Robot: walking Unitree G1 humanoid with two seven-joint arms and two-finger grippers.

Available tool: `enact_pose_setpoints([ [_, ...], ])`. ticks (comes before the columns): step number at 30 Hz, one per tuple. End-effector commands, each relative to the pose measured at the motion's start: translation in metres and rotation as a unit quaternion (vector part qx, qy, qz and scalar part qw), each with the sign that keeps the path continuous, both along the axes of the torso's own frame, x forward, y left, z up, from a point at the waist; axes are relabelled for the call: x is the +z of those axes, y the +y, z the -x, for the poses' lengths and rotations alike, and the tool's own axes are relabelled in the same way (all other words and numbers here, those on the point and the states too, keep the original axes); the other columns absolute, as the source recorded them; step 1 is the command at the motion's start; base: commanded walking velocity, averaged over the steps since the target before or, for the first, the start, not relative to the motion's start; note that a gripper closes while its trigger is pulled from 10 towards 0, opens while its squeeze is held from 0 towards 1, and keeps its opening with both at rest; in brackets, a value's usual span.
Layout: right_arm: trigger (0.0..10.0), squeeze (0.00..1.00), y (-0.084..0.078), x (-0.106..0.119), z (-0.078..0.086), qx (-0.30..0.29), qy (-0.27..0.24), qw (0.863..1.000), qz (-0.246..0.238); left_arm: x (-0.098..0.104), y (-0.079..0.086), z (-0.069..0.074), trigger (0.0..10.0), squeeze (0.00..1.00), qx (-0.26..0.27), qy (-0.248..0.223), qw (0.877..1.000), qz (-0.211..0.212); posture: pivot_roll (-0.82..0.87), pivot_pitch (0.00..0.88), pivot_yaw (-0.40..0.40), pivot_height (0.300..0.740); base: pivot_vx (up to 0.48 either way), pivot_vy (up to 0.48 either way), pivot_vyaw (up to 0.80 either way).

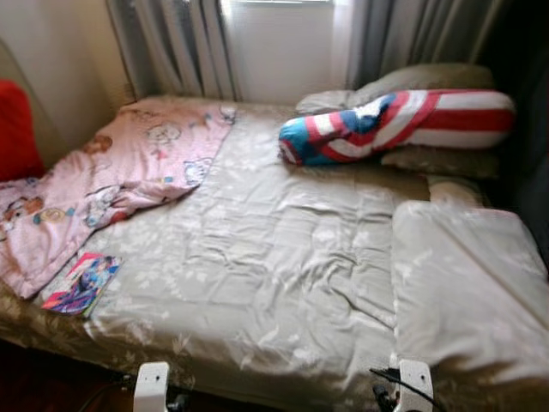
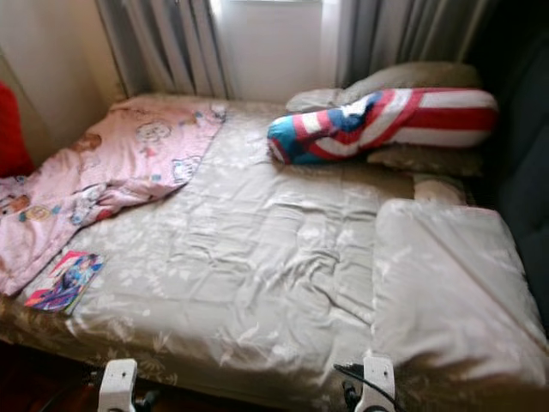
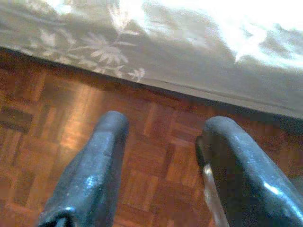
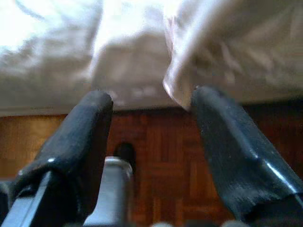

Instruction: Clean up the room

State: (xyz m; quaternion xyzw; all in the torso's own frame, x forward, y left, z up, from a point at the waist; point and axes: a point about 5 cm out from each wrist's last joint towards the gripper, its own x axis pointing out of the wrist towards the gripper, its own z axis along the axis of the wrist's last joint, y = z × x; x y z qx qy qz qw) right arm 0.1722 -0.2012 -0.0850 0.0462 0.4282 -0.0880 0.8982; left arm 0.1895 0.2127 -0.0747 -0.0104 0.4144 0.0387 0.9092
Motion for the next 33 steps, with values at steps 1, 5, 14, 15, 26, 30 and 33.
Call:
enact_pose_setpoints([
  [1,10.0,0.00,0.0049,0.0001,-0.0020,-0.004,-0.002,1.000,-0.009,-0.0017,0.0081,0.0061,10.0,0.00,0.003,0.013,1.000,-0.011,-0.03,0.007,0.037,0.740,0.000,0.480,0.00],
  [5,10.0,0.00,0.0050,-0.0001,-0.0018,-0.006,-0.002,1.000,-0.010,-0.0017,0.0083,0.0063,10.0,0.00,0.003,0.013,1.000,-0.011,-0.03,0.010,0.038,0.740,0.000,0.480,0.00],
  [14,10.0,0.00,0.0049,-0.0011,0.0001,-0.006,0.003,1.000,-0.010,-0.0014,0.0082,0.0057,10.0,0.00,0.003,0.011,1.000,-0.011,-0.03,0.015,0.038,0.740,0.000,0.480,0.00],
  [15,10.0,0.00,0.0050,-0.0012,0.0004,-0.005,0.004,1.000,-0.010,-0.0013,0.0082,0.0057,10.0,0.00,0.003,0.011,1.000,-0.011,-0.03,0.015,0.039,0.740,0.000,0.480,0.00],
  [26,10.0,0.00,0.0057,-0.0018,0.0012,-0.005,0.006,1.000,-0.013,-0.0011,0.0085,0.0054,10.0,0.00,0.004,0.009,1.000,-0.010,-0.03,0.010,0.036,0.740,0.000,0.480,0.00],
  [30,10.0,0.00,0.0059,-0.0018,0.0012,-0.004,0.006,1.000,-0.014,-0.0011,0.0085,0.0055,10.0,0.00,0.005,0.009,1.000,-0.010,-0.03,0.009,0.036,0.740,0.000,0.480,0.00],
  [33,10.0,0.00,0.0060,-0.0019,0.0012,-0.003,0.006,1.000,-0.014,-0.0012,0.0085,0.0056,10.0,0.00,0.005,0.009,1.000,-0.010,-0.03,0.007,0.036,0.740,0.000,0.480,0.00],
])
